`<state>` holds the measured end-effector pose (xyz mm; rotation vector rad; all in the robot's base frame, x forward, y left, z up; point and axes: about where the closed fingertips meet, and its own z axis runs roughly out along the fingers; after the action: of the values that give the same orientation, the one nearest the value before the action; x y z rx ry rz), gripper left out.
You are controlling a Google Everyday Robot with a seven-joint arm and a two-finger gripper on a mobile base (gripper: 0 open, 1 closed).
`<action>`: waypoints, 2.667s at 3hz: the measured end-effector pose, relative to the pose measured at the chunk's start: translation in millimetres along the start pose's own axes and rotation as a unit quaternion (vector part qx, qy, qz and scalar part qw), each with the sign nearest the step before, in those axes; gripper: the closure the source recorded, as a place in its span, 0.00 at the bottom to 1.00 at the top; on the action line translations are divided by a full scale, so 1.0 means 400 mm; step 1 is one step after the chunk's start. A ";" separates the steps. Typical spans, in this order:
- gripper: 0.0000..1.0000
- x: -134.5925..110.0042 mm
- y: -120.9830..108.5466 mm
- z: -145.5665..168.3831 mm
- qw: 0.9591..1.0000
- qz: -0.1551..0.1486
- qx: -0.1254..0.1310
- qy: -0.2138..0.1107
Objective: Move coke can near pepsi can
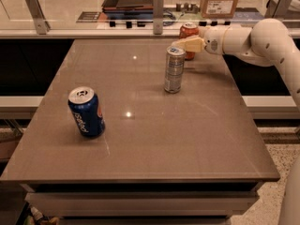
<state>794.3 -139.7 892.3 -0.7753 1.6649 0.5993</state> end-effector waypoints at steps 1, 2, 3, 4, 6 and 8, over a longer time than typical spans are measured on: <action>0.41 0.001 0.005 0.008 1.000 0.000 -0.003 0.000; 0.64 0.002 0.009 0.015 1.000 0.001 -0.005 0.000; 0.88 0.003 0.015 0.023 1.000 0.001 -0.008 0.000; 1.00 0.003 0.019 0.030 1.000 0.001 -0.010 0.001; 1.00 -0.044 0.010 -0.022 1.000 0.005 -0.005 -0.015; 1.00 -0.143 -0.002 -0.111 0.999 -0.008 0.011 -0.033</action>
Offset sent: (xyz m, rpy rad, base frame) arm 0.0004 0.0031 -0.0009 0.0008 0.0013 0.0043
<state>774.2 -162.8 957.8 -0.7440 1.6012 0.5884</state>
